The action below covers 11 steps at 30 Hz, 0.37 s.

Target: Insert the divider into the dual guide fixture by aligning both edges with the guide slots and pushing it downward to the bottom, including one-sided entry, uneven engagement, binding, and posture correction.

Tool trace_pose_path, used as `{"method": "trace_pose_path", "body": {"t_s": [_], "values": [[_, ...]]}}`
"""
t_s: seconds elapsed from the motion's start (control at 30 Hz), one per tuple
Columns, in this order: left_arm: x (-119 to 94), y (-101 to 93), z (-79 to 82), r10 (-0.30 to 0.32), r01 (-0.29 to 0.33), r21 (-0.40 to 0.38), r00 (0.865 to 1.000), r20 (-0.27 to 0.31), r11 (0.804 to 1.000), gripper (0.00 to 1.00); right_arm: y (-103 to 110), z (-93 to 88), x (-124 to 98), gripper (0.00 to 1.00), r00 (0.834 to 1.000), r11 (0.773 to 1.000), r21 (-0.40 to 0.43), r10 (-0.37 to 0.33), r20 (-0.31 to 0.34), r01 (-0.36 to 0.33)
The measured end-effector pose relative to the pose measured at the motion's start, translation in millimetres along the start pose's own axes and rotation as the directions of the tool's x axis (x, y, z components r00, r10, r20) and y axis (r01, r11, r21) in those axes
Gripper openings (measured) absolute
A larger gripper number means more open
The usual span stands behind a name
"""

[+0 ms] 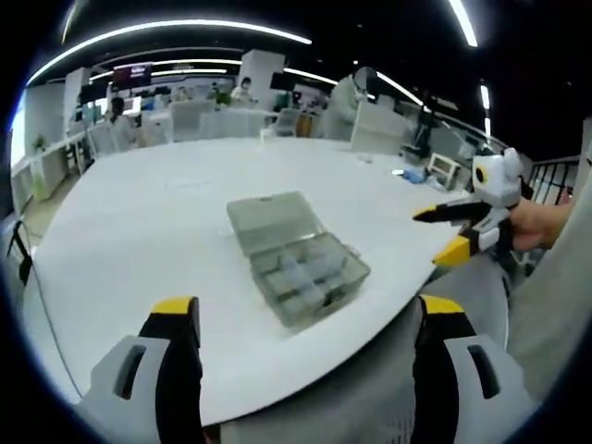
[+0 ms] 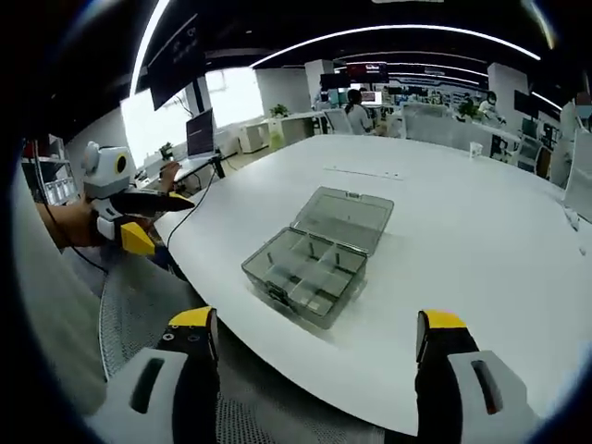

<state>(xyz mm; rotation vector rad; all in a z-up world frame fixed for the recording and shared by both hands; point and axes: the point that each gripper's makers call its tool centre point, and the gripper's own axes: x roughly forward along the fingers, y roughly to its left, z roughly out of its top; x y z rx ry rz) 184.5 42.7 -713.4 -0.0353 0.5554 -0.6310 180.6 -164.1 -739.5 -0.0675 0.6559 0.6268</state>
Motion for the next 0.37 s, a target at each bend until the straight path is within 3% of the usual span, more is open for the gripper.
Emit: {"method": "trace_pose_path", "body": {"t_s": [0.13, 0.37], "values": [[-0.6, 3.5, 0.9, 0.014, -0.014, -0.033, 1.000, 0.006, 0.999, 0.94, 0.2, -2.2, 0.2, 0.87, 1.000, 1.000, -0.009, -0.003, -0.009, 0.003], [0.9, 2.3, -3.6, 0.032, -0.032, -0.020, 0.999, -0.006, 0.999, 0.93, 0.4, -4.2, 0.5, 0.86, 1.000, 1.000, -0.007, -0.005, -0.009, 0.005]]}}
